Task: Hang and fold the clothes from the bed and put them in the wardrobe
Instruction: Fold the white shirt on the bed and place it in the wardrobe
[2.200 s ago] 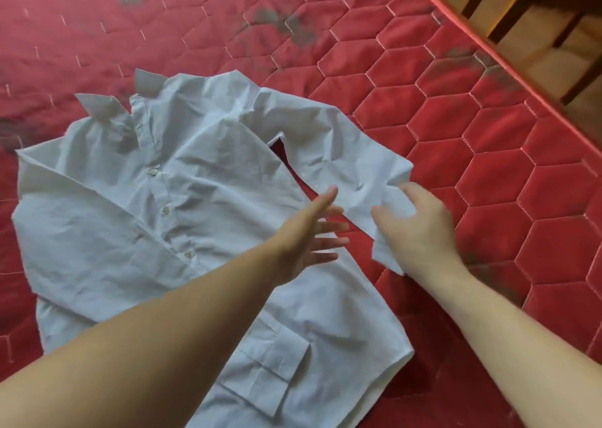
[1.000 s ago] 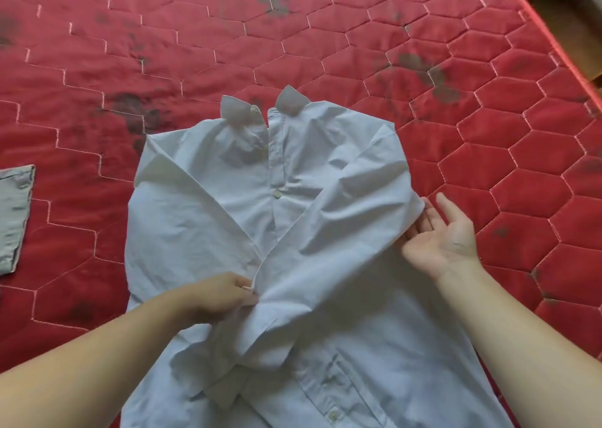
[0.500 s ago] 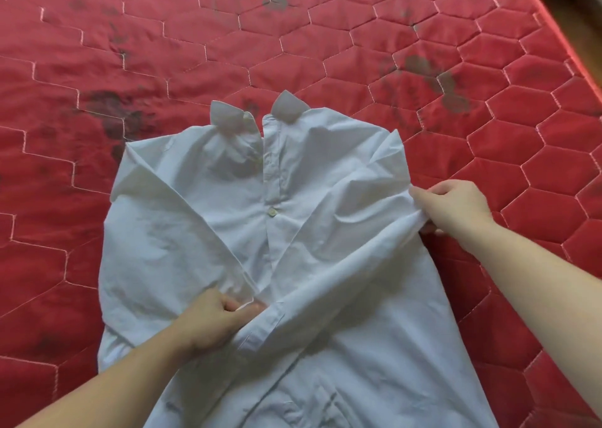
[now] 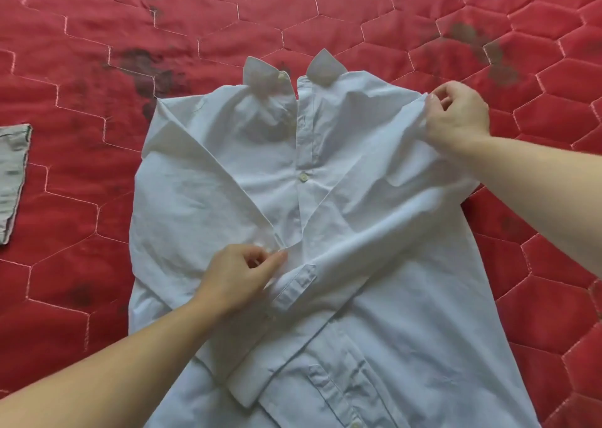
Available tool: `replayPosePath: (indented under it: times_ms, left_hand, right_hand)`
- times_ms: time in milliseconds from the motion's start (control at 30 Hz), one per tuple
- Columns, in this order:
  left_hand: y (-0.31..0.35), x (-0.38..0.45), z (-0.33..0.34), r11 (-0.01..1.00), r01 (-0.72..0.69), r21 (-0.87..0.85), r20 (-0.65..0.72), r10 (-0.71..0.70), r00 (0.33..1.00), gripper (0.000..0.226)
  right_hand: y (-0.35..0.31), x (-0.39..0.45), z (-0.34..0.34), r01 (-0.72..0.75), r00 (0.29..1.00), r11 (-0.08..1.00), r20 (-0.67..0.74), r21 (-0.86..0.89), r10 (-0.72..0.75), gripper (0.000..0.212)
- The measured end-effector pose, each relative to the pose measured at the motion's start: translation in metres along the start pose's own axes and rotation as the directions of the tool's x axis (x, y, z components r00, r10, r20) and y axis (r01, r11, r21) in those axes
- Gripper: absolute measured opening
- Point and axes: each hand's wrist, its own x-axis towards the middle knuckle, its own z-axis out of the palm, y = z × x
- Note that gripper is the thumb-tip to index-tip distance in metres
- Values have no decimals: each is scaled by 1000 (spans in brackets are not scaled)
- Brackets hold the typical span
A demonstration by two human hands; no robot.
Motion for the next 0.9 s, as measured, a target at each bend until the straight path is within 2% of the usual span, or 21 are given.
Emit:
replayPosePath:
  times_ms: [67,133,200,267,333,400,500,533,600,667,733,833,900]
  left_hand:
    - [16,3,2,995,-103,-2,-208,101,973,18]
    - [42,14,8,956,-284,78,-286,295,912,3]
    - [73,31,20,856,-474,206,-211,512,833,25]
    - [97,50,39,701,-556,447,-1,622,783,44]
    - [103,69,52,574,-546,610,183,568,802,55]
    - [92,83,56,537,-524,661,237,514,825,63]
    - [77,87,54,524,-551,650,187,592,784,66]
    - [76,87,55,532,-558,636,167,612,773,67]
    - [73,90,58,527,-566,634,147,637,757,68]
    - [73,91,57,537,-561,630,121,645,754,69]
    - [73,91,55,561,-563,607,112,641,759,70]
    - [72,91,55,572,-559,601,105,637,764,70]
    - [73,91,55,570,-559,602,110,634,765,68]
  right_hand:
    - [4,-15,-1,93,995,995,-44,33,-91,27]
    - [15,-39,1,248,969,965,6,-85,-249,35]
    - [28,-56,6,311,947,939,137,-145,-292,45]
    - [38,-56,13,273,947,954,208,-127,-243,54]
    - [42,-42,13,202,958,970,235,-136,-167,61]
    - [44,-23,6,201,951,965,269,-168,-152,55]
    - [49,5,-6,193,938,978,306,-74,-162,20]
    - [48,14,-9,164,928,986,346,-39,-140,16]
    - [43,33,-9,41,884,997,462,63,-65,18]
    - [35,47,-1,-161,839,969,544,190,33,25]
    - [32,47,8,-248,852,938,515,242,93,23]
    - [49,17,7,-103,948,988,312,114,63,27]
    - [67,-14,-7,-114,956,987,284,112,78,37]
